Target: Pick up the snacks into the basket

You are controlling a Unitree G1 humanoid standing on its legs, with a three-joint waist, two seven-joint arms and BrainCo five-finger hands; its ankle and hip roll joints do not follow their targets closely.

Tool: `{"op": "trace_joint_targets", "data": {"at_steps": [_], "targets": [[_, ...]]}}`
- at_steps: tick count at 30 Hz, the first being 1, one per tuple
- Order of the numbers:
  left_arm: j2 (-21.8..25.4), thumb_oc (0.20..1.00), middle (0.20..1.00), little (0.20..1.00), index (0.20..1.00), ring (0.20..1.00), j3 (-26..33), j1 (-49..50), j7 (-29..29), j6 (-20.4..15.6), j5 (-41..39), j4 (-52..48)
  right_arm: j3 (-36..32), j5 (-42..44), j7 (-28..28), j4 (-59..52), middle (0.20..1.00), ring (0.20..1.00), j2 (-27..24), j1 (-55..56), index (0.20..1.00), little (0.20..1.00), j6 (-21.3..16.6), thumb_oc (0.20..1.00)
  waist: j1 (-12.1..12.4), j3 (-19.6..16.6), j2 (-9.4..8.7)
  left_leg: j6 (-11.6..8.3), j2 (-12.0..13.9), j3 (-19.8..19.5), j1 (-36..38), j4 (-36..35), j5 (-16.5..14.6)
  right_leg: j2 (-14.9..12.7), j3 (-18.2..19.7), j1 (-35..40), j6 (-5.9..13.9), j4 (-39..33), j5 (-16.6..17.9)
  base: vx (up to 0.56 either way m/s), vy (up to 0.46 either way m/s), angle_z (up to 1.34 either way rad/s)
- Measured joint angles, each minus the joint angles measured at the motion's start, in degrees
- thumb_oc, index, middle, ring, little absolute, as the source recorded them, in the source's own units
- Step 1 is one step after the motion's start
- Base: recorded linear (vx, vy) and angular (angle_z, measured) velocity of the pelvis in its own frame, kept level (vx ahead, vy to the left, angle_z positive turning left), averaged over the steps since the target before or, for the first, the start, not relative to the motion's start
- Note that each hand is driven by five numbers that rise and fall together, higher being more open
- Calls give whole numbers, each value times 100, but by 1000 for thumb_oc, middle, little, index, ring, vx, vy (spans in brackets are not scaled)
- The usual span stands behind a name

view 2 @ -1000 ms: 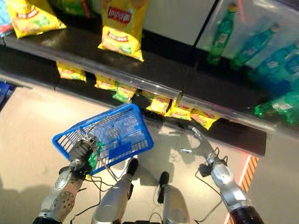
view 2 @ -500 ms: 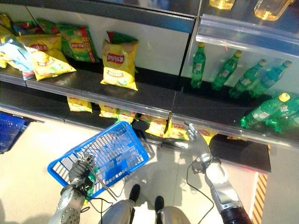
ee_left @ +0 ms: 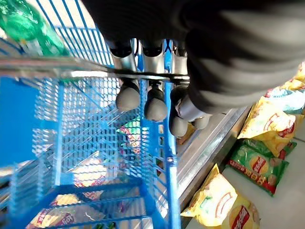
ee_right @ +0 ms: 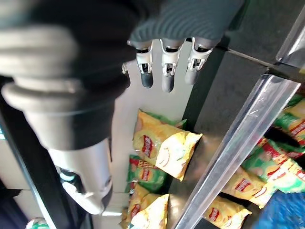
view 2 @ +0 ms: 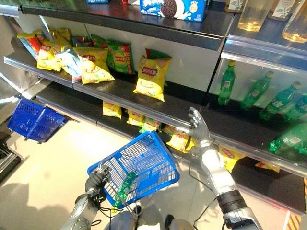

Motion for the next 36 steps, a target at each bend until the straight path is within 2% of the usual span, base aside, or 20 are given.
{"op": "trace_joint_targets", "data": {"at_steps": [2,3,4,5,6,7,8,9,11,14,16,17,18,21,22,24,25,27,29,36], "targets": [[5,200,200,200,200,200,-14,-127,11,35,79,70,-100,51,-105,17,1000,1000,-30,-5,1000,1000,6,1000,0,16,81,-35,184,114,-330,-63,-21,-87,-42,-36,158,-82,40,103,329,45],[35,200,200,200,200,200,-28,-313,30,45,127,162,-270,105,-211,27,1000,1000,-64,12,1000,1000,19,1000,-5,20,107,-29,269,492,-669,-87,13,-240,-189,-46,287,-253,106,119,293,52],[49,200,200,200,200,200,-28,-343,40,48,153,164,-331,136,-240,27,1000,1000,-94,-3,1000,1000,20,1000,18,33,147,-15,266,584,-748,-140,48,-278,-173,-33,393,-313,132,231,504,28],[61,200,200,200,200,200,-39,-314,35,48,159,155,-445,162,-280,-45,1000,1000,-179,-11,1000,1000,35,1000,27,-5,384,79,327,615,-744,-211,58,-308,-161,45,581,-504,189,140,295,-11],[104,200,200,200,200,200,-42,-316,40,48,162,162,-488,161,-321,-52,1000,1000,-166,-55,1000,1000,26,1000,111,12,432,-179,203,525,-729,-215,419,-425,-99,48,684,-586,198,141,296,-32],[146,200,200,200,200,200,-62,-319,43,49,159,180,-510,164,-369,-58,1000,1000,-134,-64,1000,1000,25,1000,140,6,395,-209,24,407,-702,-206,469,-588,17,7,720,-595,201,235,434,-65],[244,200,200,200,200,200,-66,-321,41,39,159,149,-426,163,-362,-140,1000,1000,-136,-9,1000,1000,26,1000,296,-16,315,-124,-346,527,-685,-216,588,-903,104,20,664,-787,221,231,431,-40],[324,200,200,200,200,200,-142,-456,66,34,160,162,-503,195,-364,-230,1000,1000,-113,93,1000,1000,3,1000,267,6,276,67,-577,596,-817,-36,530,-1021,65,52,579,-669,392,289,521,-15],[464,200,200,200,200,200,-206,-746,65,28,173,159,-605,316,-447,-116,1000,1000,40,103,1000,1000,-14,1000,312,52,259,288,-773,867,-905,53,531,-1291,-45,-387,596,98,370,161,298,14],[794,200,200,200,200,200,-119,-777,95,13,342,119,-500,437,-477,-4,1000,1000,361,-146,1000,1000,-17,1000,345,103,199,521,-786,1146,-870,76,455,-1398,-270,-844,609,697,735,152,260,-41],[877,200,200,200,200,200,67,-748,111,-5,409,104,-504,507,-497,226,1000,1000,366,-243,1000,1000,-24,1000,349,128,176,624,-738,1129,-696,-93,484,-1212,-315,-882,788,866,596,176,156,-19],[913,200,200,200,200,200,160,-699,122,-33,506,107,-514,555,-526,353,1000,1000,343,-243,1000,1000,-28,1000,309,141,141,653,-707,1078,-531,-295,563,-805,-113,-893,893,963,310,276,132,10],[1045,200,200,200,200,200,204,-698,121,-36,623,106,-533,665,-543,462,1000,1000,295,-243,1000,1000,-31,1000,241,164,152,632,-665,857,-439,-461,649,-198,401,-900,888,817,-4,210,69,24],[1178,200,200,200,200,200,247,-704,83,-48,662,107,-616,862,-658,737,1000,1000,274,-428,1000,1000,-42,1000,130,193,52,707,-758,792,-299,-779,786,86,287,-1028,757,-190,191,175,11,17],[1209,200,200,200,200,200,229,-753,83,-46,655,108,-615,927,-721,957,1000,1000,241,-598,1000,1000,-46,1000,69,262,76,693,-787,723,-304,-777,782,209,690,-1107,832,-533,470,66,-16,51],[1204,200,200,200,200,200,192,-757,64,-48,656,104,-631,1026,-766,1011,1000,1000,239,-524,1000,1000,-36,1000,-3,276,-48,645,-971,616,-192,-850,825,18,755,-1057,763,-804,856,64,-39,63],[1172,200,200,200,200,200,121,-716,63,-50,656,104,-631,1093,-761,1131,1000,1000,229,-550,1000,1000,-41,1000,18,268,-85,627,-998,628,-101,-964,825,-22,739,-948,636,-973,1227,61,-59,23],[1144,200,200,200,200,200,3,-625,16,-52,655,88,-628,1179,-765,1467,1000,1000,182,-793,1000,1000,-34,1000,151,278,-64,547,-932,646,-108,-1019,783,-14,552,-787,442,-1382,1543,78,-72,2],[1106,200,200,200,200,200,-34,-539,-7,-48,652,81,-627,1183,-779,1609,1000,1000,74,-989,1000,1000,-29,1000,166,293,-48,487,-862,616,-112,-1054,768,49,478,-641,347,-1688,1683,90,-64,8],[1095,200,200,200,200,200,-490,-577,-123,-45,599,-240,-658,1405,-1081,1827,1000,1000,-670,-1793,1000,1000,-78,1000,135,372,63,418,-766,485,-241,-1099,726,146,386,-723,275,-1740,1627,44,-52,9]]}}
